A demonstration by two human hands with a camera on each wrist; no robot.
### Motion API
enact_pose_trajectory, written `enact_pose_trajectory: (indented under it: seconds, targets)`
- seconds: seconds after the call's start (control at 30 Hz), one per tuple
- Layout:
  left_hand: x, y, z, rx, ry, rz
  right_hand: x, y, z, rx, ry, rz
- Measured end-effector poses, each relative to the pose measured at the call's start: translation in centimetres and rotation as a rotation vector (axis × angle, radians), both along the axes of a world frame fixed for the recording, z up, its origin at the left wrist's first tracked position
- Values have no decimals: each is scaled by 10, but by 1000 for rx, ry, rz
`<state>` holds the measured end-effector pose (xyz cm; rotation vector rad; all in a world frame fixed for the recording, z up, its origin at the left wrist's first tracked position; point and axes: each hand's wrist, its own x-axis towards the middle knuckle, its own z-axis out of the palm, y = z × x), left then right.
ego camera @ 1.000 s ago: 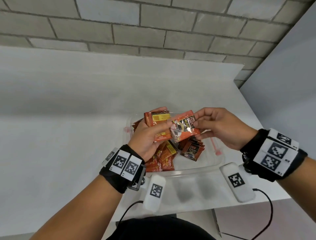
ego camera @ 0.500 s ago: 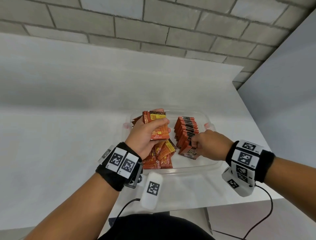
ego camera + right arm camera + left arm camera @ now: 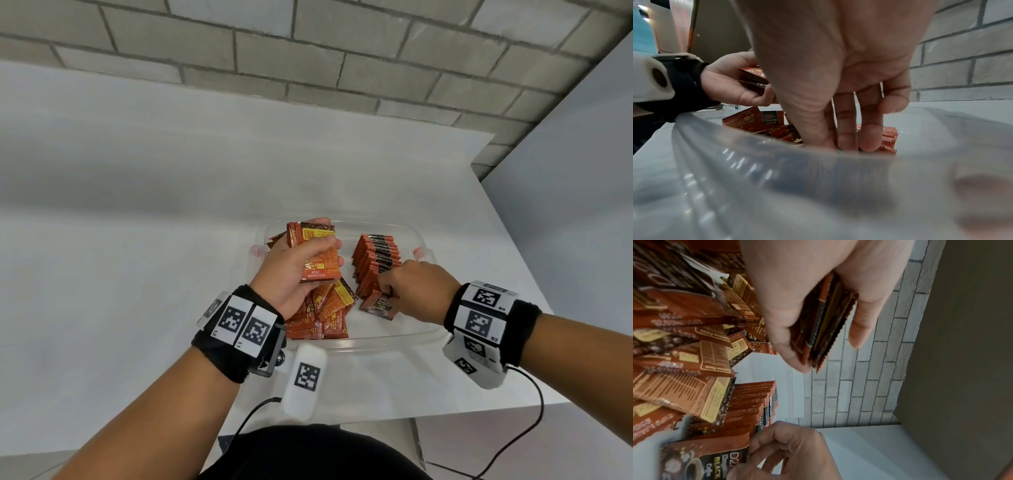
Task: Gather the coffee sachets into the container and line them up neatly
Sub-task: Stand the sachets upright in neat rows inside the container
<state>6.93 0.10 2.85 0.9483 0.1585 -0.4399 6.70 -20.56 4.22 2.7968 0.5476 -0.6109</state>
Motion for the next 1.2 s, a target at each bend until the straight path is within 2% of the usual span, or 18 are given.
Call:
enact_pose_trajectory:
  seconds: [0.37, 0.5, 0.57, 0.63, 0.73, 0.93, 1.1, 1.2]
  targets:
    - [2, -2, -3, -23, 15, -18, -3, -12, 7, 120, -98, -25]
    - [3, -3, -4, -64, 70, -29, -1, -22, 18, 231, -167, -119]
    - [2, -4, -3, -72, 66, -63, 0, -25, 26, 365, -195, -173]
    - [0, -7, 1, -45, 29, -105, -1, -21, 35, 597, -197, -264]
    - [-3, -13, 8, 22, -30, -148, -5, -5, 49, 904, -94, -383]
    - [-4, -19, 9, 4, -87, -194, -7, 9, 52, 1140, 64, -425]
    - [0, -15, 9, -50, -64, -174, -6, 7, 54, 1230, -237, -386]
    - [2, -15, 10, -70, -28, -146, -13, 9, 49, 1128, -279, -205]
